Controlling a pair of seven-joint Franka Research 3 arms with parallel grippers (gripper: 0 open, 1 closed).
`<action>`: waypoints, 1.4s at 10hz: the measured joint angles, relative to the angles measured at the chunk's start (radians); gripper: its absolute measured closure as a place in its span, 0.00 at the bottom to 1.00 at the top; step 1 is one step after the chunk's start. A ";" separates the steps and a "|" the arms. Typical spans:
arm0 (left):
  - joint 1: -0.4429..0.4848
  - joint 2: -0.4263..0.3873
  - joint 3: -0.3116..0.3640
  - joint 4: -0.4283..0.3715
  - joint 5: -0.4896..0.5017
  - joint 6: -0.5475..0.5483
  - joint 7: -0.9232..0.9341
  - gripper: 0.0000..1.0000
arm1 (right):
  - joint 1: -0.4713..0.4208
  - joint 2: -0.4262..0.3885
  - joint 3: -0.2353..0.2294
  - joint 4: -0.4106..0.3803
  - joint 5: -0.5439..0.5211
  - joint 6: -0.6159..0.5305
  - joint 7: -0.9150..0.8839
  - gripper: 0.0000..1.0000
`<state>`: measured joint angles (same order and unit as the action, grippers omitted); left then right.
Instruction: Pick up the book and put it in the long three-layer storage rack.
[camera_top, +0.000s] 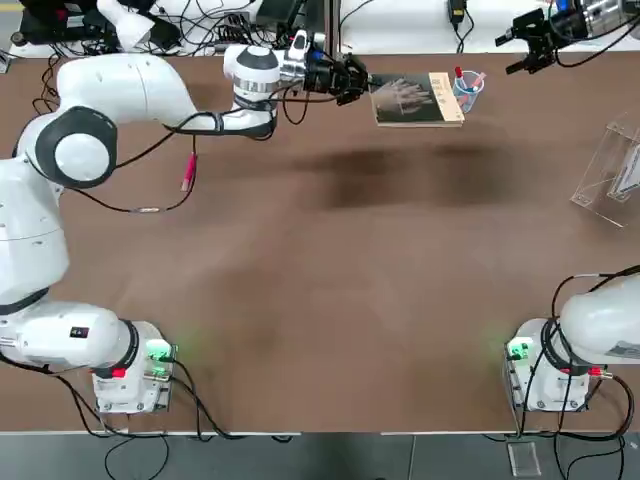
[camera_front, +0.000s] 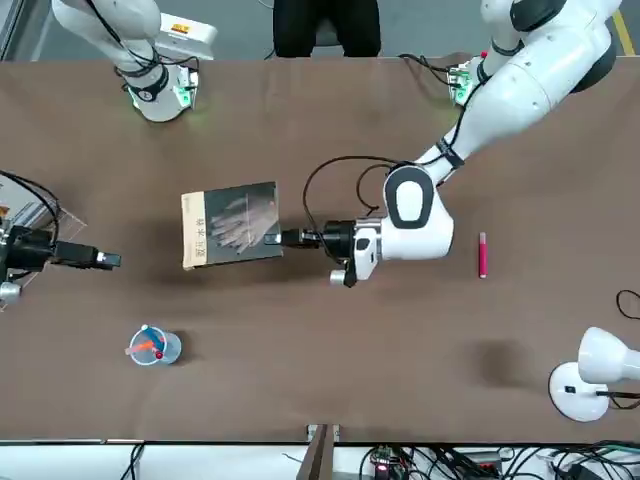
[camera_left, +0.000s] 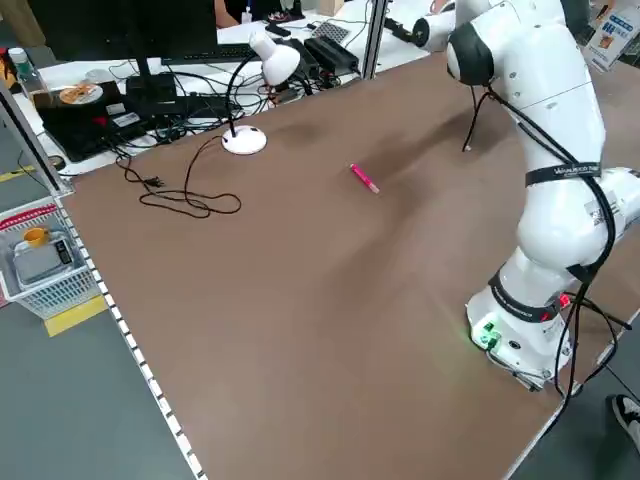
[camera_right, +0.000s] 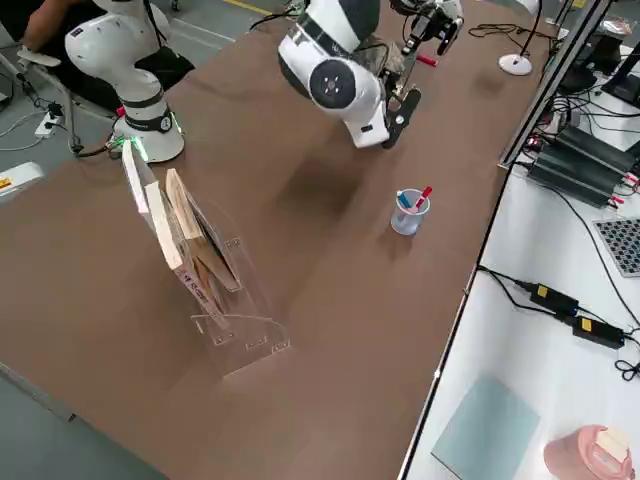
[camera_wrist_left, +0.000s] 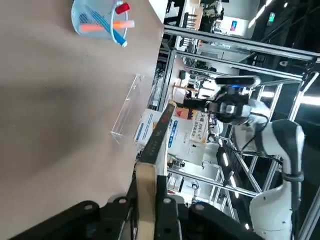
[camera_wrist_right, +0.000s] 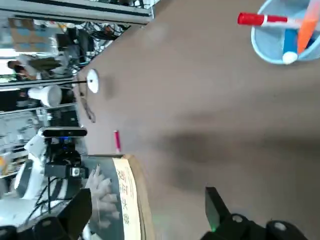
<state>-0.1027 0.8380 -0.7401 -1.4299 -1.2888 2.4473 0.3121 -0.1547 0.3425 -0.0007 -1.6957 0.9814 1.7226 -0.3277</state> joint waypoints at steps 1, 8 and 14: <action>0.002 0.000 0.001 0.007 0.000 0.002 0.000 0.99 | -0.017 0.011 0.000 -0.003 0.023 -0.021 -0.022 0.00; 0.002 0.000 0.004 0.043 0.000 0.003 0.000 1.00 | -0.049 0.084 0.007 -0.060 0.262 -0.087 -0.071 0.00; 0.001 0.000 0.006 0.044 0.000 0.003 0.000 1.00 | -0.043 0.147 0.011 -0.076 0.321 -0.163 -0.045 0.00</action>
<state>-0.1016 0.8382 -0.7345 -1.3859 -1.2891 2.4500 0.3117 -0.1974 0.4891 0.0103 -1.7721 1.3019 1.5599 -0.3725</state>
